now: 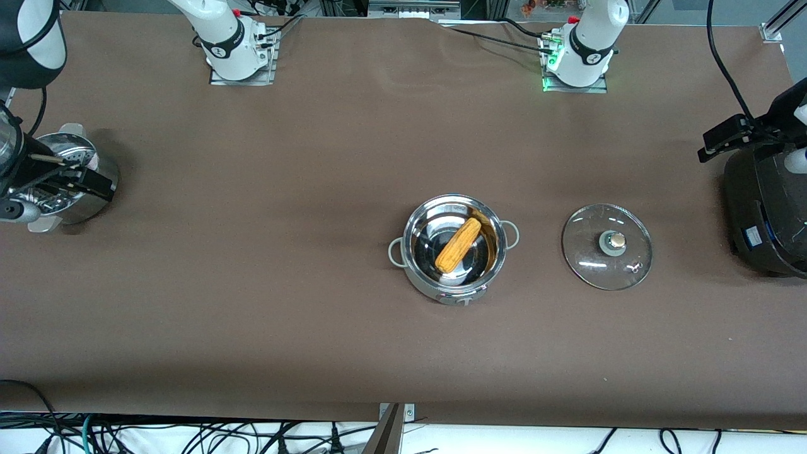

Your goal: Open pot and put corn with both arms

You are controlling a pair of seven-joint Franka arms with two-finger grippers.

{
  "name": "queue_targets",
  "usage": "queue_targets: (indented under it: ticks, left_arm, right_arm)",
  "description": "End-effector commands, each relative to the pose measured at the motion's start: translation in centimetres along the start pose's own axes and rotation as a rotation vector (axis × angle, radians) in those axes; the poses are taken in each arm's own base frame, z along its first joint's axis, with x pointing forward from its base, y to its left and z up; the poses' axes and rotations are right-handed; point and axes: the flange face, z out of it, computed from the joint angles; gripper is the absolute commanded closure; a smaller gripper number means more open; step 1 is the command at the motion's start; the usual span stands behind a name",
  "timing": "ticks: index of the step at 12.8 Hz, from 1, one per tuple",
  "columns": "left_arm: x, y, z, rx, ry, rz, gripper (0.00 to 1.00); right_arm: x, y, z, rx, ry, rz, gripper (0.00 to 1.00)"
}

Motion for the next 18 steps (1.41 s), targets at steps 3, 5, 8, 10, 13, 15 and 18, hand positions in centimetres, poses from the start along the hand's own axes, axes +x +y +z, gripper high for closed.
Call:
queue_targets:
  ticks: [3,5,8,10,13,15,18]
  left_arm:
    - [-0.1,-0.4,-0.3,0.025,-0.015,-0.007,0.0]
    - [-0.1,-0.7,-0.2,0.062,-0.019,-0.006,0.0]
    - [-0.1,-0.9,0.0,0.064,-0.025,-0.009,0.0]
    - [-0.1,-0.7,0.0,0.064,-0.025,-0.007,0.0]
    - [-0.1,-0.7,0.0,0.064,-0.024,-0.007,0.0]
    - [-0.1,-0.6,-0.1,0.064,-0.022,-0.009,0.0]
    - [-0.1,-0.6,-0.2,0.064,-0.021,-0.011,0.0]
  right_arm:
    - [-5.4,0.3,-4.1,-0.003,-0.001,-0.027,0.0]
    - [-5.4,1.4,-2.5,-0.003,-0.014,-0.094,0.0]
    - [-4.5,1.5,-1.0,0.0,-0.031,-0.132,0.0]
    - [-3.3,1.7,-0.3,0.014,-0.047,-0.156,0.0]
    - [-3.0,2.2,-0.8,0.017,-0.035,-0.153,0.0]
    - [-2.9,2.1,-0.5,0.028,-0.039,-0.151,0.0]
    - [-2.3,2.1,-1.0,0.03,-0.027,-0.152,0.0]
